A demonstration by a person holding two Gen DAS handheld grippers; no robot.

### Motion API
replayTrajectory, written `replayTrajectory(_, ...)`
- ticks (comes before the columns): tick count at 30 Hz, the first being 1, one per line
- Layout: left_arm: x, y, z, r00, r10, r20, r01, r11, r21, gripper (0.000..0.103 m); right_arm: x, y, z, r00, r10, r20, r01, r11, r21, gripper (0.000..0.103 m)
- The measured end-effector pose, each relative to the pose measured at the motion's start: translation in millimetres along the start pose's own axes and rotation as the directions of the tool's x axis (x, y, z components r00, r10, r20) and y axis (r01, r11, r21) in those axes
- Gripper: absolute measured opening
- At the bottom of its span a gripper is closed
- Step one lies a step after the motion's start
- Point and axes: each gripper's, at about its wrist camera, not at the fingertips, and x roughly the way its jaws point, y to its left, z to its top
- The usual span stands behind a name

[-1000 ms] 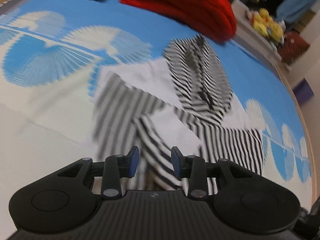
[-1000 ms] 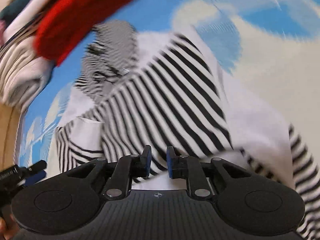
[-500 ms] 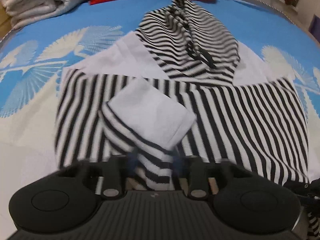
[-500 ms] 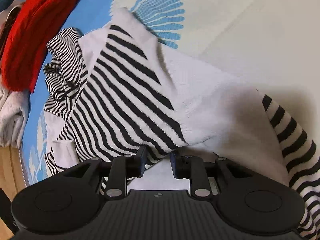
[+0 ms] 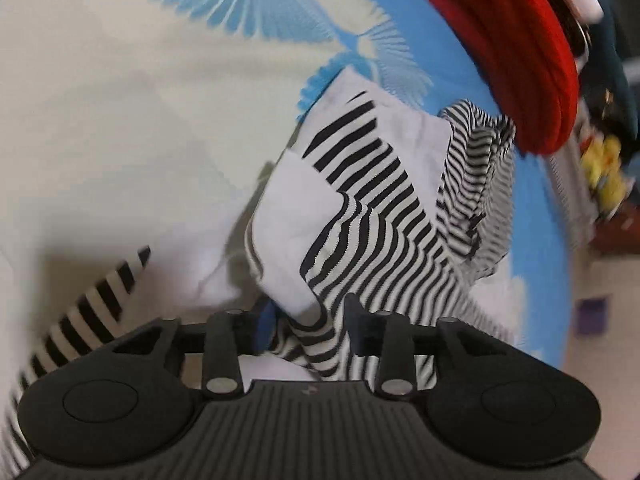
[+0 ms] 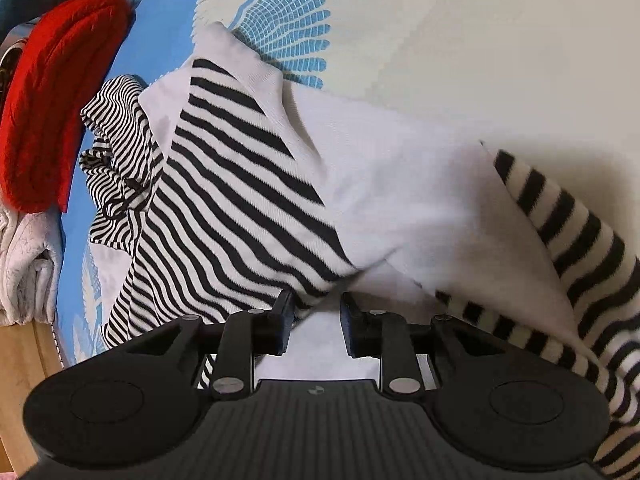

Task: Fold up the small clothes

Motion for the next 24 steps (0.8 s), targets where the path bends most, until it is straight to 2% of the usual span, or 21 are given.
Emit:
replayTrajectory(2, 2, 7, 3, 1.000, -0.014, -0.013, 0.013, 1.000, -0.022, 0.043, 1, 3, -2, 1.000, -0.006, 0.003, 0.006, 1.000, -0.014, 0.026)
replayTrajectory(4, 3, 6, 8, 1.000, 0.021, 0.005, -0.021, 1.000, 0.005, 0.036, 1, 7, -4, 1.000, -0.018, 0.002, 0.018, 0.999, -0.031, 0.026)
replayTrajectory(5, 2, 4, 8, 0.999, 0.042, 0.020, -0.042, 0.999, 0.019, 0.022, 1, 10, -5, 1.000, -0.021, 0.000, 0.021, 0.999, -0.037, 0.026)
replayTrajectory(6, 2, -1, 9, 0.997, 0.064, 0.033, -0.065, 0.997, 0.042, 0.012, 0, 14, -8, 1.000, -0.019, -0.005, 0.018, 0.999, -0.047, 0.027)
replayTrajectory(8, -2, -12, 9, 0.995, 0.079, 0.061, -0.085, 0.990, 0.110, 0.008, -4, 28, -16, 1.000, -0.005, 0.000, 0.005, 0.995, -0.104, 0.027)
replayTrajectory(10, -8, -28, 6, 0.994, 0.046, 0.096, -0.063, 0.981, 0.184, 0.008, -10, 46, -30, 0.999, 0.008, 0.031, -0.002, 0.977, -0.215, 0.027)
replayTrajectory(12, -20, -48, 2, 0.989, -0.029, 0.145, -0.015, 0.956, 0.293, 0.007, -13, 63, -40, 0.997, 0.069, 0.040, -0.052, 0.946, -0.321, 0.027)
replayTrajectory(14, -37, -66, -4, 0.968, -0.131, 0.216, 0.036, 0.918, 0.395, 0.007, -13, 73, -41, 0.989, 0.134, 0.070, -0.095, 0.912, -0.399, 0.027)
replayTrajectory(15, -48, -72, -7, 0.946, -0.191, 0.261, 0.061, 0.899, 0.434, 0.007, -13, 74, -37, 0.985, 0.142, 0.099, -0.088, 0.904, -0.418, 0.027)
replayTrajectory(17, -72, -79, -13, 0.890, -0.313, 0.331, 0.110, 0.852, 0.511, 0.007, -11, 69, -26, 0.982, 0.116, 0.148, -0.048, 0.915, -0.401, 0.027)
replayTrajectory(18, -78, -81, -14, 0.874, -0.348, 0.338, 0.127, 0.837, 0.533, 0.007, -9, 63, -19, 0.984, 0.096, 0.153, -0.033, 0.929, -0.370, 0.027)
replayTrajectory(19, -79, -79, -13, 0.877, -0.346, 0.333, 0.129, 0.837, 0.531, 0.008, -6, 56, -12, 0.986, 0.068, 0.154, -0.013, 0.943, -0.331, 0.027)
replayTrajectory(20, -73, -76, -10, 0.900, -0.295, 0.320, 0.100, 0.856, 0.508, 0.009, -3, 49, -6, 0.987, 0.016, 0.158, 0.032, 0.954, -0.298, 0.027)
replayTrajectory(22, -49, -65, -2, 0.957, -0.121, 0.264, -0.008, 0.898, 0.440, 0.013, 3, 39, 1, 0.981, -0.093, 0.169, 0.135, 0.957, -0.255, 0.025)
replayTrajectory(23, -36, -56, 4, 0.971, -0.005, 0.238, -0.091, 0.916, 0.390, 0.014, 4, 31, 5, 0.980, -0.105, 0.167, 0.142, 0.963, -0.227, 0.022)
replayTrajectory(24, -30, -47, 8, 0.968, 0.075, 0.241, -0.156, 0.928, 0.338, 0.014, 4, 28, 6, 0.982, -0.099, 0.160, 0.131, 0.969, -0.209, 0.018)
